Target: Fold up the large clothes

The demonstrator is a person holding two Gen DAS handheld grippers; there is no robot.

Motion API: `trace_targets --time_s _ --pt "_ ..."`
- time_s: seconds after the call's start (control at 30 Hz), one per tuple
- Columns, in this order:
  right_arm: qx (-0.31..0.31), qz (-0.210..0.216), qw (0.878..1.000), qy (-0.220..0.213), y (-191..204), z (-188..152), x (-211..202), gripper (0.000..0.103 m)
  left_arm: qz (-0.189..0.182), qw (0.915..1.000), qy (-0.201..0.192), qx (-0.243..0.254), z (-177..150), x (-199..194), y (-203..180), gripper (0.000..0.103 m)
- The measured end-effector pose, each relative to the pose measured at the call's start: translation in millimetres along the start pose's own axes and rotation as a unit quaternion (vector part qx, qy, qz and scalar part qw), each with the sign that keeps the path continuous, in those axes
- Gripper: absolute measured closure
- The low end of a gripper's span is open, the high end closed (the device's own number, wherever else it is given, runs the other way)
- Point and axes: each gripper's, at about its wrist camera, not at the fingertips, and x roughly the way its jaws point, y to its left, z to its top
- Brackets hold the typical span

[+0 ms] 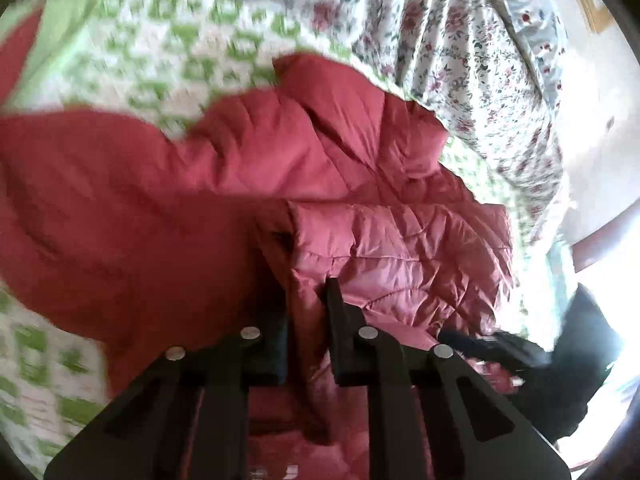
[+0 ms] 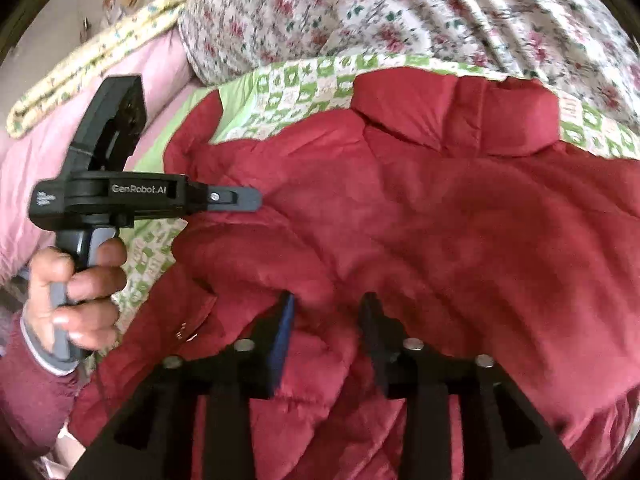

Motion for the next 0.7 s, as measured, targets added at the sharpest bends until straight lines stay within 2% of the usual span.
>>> trace_targets --time_s 0.1,0.2,0.27,0.37,0.43,0.5,0.57,0.7 --pt "0.031 -0.017 0.999 -0.029 -21.2 -1.5 -23.2 0.065 0.055 0.9970 -0.038 0.038 3.5 -16.4 4.8 0.091" --pt "0.077 -0.052 0.993 -0.072 -54.3 2.7 -48.3 0.064 0.061 0.9963 -0.036 0.049 2.8 -14.7 11.5 0.091" --pt "0.110 -0.071 0.988 -0.086 -79.2 6.1 -57.5 0.061 0.080 0.9941 -0.034 0.065 -2.6 -7.8 10.9 0.090" --pt "0.144 -0.100 0.981 -0.086 -112.7 9.8 -59.4 0.061 0.104 0.9900 -0.047 0.083 -6.5 -0.4 5.4 0.090" --pt "0.164 -0.116 0.977 -0.072 -131.3 8.8 -52.1 0.061 0.112 0.9880 -0.060 0.088 -5.9 1.6 1.8 0.089" --pt "0.183 -0.118 0.974 -0.058 -145.2 3.4 -42.6 0.063 0.127 0.9847 -0.071 0.095 -5.6 1.9 -1.0 0.084" --pt "0.191 -0.115 0.974 -0.046 -152.8 -1.9 -33.2 0.064 0.144 0.9816 -0.081 0.096 -6.6 -5.0 -3.4 0.077" --pt "0.186 -0.126 0.973 -0.045 -152.4 -6.3 -24.2 0.064 0.161 0.9755 -0.121 0.089 -10.3 -35.5 -8.4 0.074"
